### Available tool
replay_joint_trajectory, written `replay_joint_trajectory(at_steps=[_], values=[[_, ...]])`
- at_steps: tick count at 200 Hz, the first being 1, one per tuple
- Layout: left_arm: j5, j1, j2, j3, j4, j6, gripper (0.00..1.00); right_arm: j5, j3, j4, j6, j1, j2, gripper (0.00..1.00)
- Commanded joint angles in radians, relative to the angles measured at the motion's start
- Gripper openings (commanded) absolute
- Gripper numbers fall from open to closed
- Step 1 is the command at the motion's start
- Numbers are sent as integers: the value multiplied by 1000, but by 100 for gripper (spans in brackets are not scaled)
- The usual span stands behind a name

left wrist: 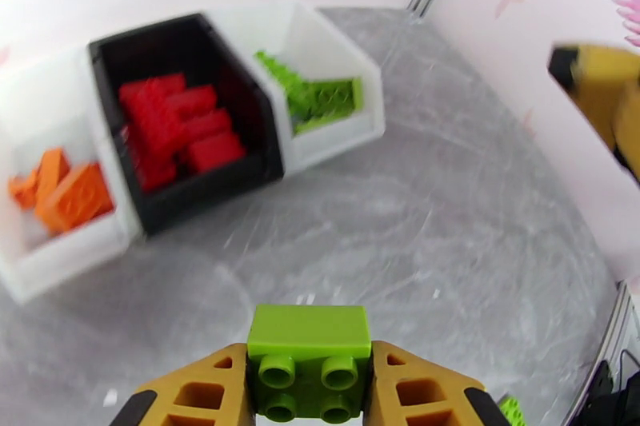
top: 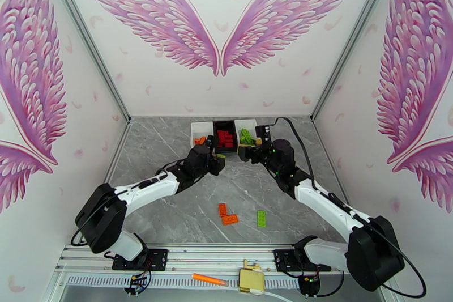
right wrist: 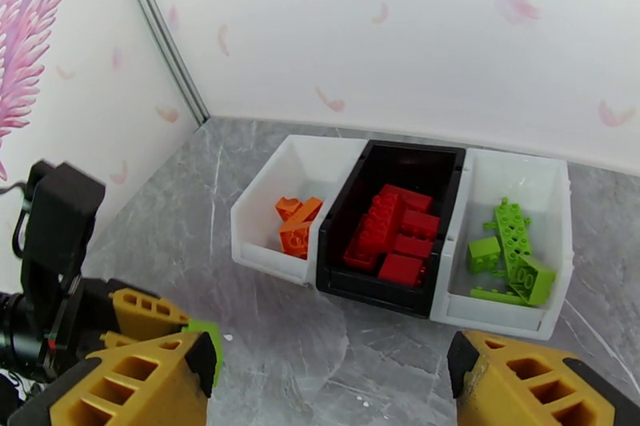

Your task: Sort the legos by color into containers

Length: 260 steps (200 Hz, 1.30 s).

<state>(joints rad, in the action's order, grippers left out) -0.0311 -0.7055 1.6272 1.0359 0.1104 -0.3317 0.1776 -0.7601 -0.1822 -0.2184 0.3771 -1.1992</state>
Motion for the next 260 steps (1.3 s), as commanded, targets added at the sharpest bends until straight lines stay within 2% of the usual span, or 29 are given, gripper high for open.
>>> replay_joint_trajectory(at_steps=[1, 46, 90, 167, 194, 237, 260], values=[[-106, 23, 94, 103, 96, 39, 29, -47, 44, 38, -23, -16, 73, 81], [-220, 66, 289, 310, 150, 27, 30, -99, 91, 70, -14, -23, 163, 81], [-272, 104, 479, 556, 81, 8, 33, -108, 105, 73, -10, -23, 172, 81], [-253, 133, 780, 991, -93, 59, 32, -102, 122, 40, -8, -27, 140, 82], [-263, 134, 877, 1168, -222, 103, 33, -100, 125, 32, -8, -29, 131, 81], [-263, 137, 930, 1272, -282, 123, 42, -100, 125, 30, -3, -30, 133, 82], [-262, 141, 922, 1281, -293, 132, 57, -96, 120, 42, 5, -31, 138, 82]])
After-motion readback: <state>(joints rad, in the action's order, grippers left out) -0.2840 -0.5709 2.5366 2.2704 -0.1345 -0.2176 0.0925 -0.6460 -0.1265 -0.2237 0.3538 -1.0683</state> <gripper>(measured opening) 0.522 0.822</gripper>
